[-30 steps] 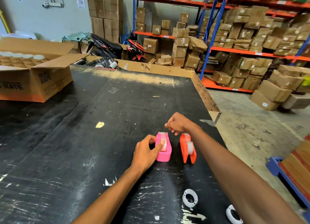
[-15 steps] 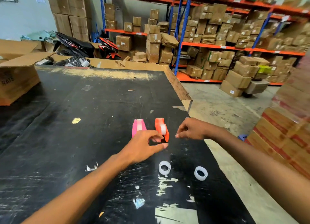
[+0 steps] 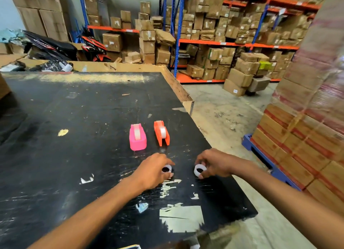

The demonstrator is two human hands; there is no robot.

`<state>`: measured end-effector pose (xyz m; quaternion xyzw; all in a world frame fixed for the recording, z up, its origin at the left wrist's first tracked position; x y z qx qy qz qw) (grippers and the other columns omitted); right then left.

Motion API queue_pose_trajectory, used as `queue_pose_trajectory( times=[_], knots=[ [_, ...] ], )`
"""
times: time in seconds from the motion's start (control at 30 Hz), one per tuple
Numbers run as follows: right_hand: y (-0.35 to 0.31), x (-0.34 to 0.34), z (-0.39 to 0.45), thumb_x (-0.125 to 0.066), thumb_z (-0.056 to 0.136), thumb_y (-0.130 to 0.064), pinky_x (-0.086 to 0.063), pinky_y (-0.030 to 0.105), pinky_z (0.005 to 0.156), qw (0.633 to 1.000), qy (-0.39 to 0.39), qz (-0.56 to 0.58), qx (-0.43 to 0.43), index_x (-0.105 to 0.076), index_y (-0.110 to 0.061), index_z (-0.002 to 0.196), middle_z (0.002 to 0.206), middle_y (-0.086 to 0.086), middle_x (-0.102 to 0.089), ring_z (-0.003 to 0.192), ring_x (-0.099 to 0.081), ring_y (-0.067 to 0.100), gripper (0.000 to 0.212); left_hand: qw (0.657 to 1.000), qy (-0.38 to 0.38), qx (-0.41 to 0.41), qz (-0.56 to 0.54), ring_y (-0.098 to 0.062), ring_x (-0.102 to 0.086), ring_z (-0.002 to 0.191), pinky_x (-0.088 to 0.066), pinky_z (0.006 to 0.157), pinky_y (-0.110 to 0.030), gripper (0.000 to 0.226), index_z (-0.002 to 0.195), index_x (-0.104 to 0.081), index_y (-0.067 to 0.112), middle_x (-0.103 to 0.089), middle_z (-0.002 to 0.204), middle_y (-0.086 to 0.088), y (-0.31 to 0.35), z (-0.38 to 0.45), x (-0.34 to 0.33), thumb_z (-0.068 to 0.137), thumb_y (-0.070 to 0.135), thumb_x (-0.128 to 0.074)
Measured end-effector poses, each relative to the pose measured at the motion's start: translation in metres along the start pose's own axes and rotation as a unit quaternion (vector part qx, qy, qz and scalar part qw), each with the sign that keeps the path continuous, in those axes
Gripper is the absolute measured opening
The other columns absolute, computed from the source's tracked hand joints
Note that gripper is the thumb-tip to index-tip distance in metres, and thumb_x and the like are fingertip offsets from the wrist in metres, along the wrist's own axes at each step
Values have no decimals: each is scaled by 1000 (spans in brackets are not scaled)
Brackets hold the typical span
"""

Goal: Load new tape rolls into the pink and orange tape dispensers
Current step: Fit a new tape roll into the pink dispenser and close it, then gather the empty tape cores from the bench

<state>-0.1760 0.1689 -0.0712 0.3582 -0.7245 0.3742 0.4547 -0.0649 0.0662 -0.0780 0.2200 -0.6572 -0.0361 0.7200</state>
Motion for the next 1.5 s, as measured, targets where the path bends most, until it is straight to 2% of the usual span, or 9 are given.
queue_pose_trajectory(
  times=[0.2,0.3,0.43,0.57,0.73,1.1,1.23,1.4,1.5],
  knots=[
    [-64,14,28,-78,74,-31,-51,33,73,995,28,58,75,-67,-19,98,85,-5,-65,75,-60,15,29,998,44,39,-27,-23,-56,119,-45,97,-34,47,128,-59,16,-63,127,-5,-43,-23,29,85,31,-66],
    [-112,25,52,-78,73,-27,-53,39,77,988,43,76,128,-66,-16,93,86,2,-68,80,-64,20,27,993,76,88,-33,-24,-58,114,-44,93,-30,43,126,-60,16,-64,121,-5,-88,-41,56,84,24,-66],
    [-172,44,89,-75,72,-35,-48,42,79,979,88,17,185,-63,-23,87,93,2,-64,90,-61,22,22,982,102,157,-27,-24,-58,117,-44,97,-31,42,126,-61,16,-64,125,-5,-141,-57,85,84,20,-64],
    [-213,50,122,-75,72,-40,-43,42,94,967,120,-78,211,-68,-20,105,113,7,-59,107,-52,27,39,973,115,198,-33,-25,-58,119,-45,99,-32,45,127,-60,13,-64,127,-8,-178,-59,102,82,17,-65],
    [-228,36,158,-74,73,-40,-29,38,100,957,112,-179,199,-69,-20,107,112,9,-59,113,-48,29,40,972,81,218,-38,-26,-58,119,-48,97,-36,51,128,-58,17,-65,127,-6,-201,-48,97,78,21,-66],
    [-222,21,179,-75,74,-39,-29,38,101,958,65,-209,184,-66,-18,113,115,10,-60,116,-47,30,46,974,40,219,-44,-23,-58,119,-49,96,-36,58,130,-56,19,-63,129,-5,-215,-35,82,74,28,-71],
    [-223,21,176,-74,75,-39,-30,38,101,960,57,-204,183,-60,-17,124,121,10,-58,119,-46,31,56,974,39,219,-32,-23,-58,116,-49,94,-36,62,132,-54,19,-63,126,-4,-213,-36,83,74,31,-73],
    [-219,27,167,-73,77,-36,-33,40,100,965,63,-184,178,-50,-16,133,126,13,-55,121,-44,33,64,974,51,218,-22,-23,-50,127,-46,101,-37,67,135,-50,20,-55,138,-5,-211,-38,85,74,35,-72],
    [-214,35,150,-67,82,-37,-32,41,104,972,65,-144,175,-34,-18,144,132,13,-52,125,-42,33,73,975,55,213,-11,-22,-45,132,-42,105,-37,68,137,-48,21,-52,142,-4,-201,-47,93,75,38,-71]
  ],
)
Point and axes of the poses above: each hand's wrist, its own z-axis towards the middle knuckle, its own x-axis out of the back of the hand, y = z × x, the point moved 9 cm from there along z, towards the middle knuckle
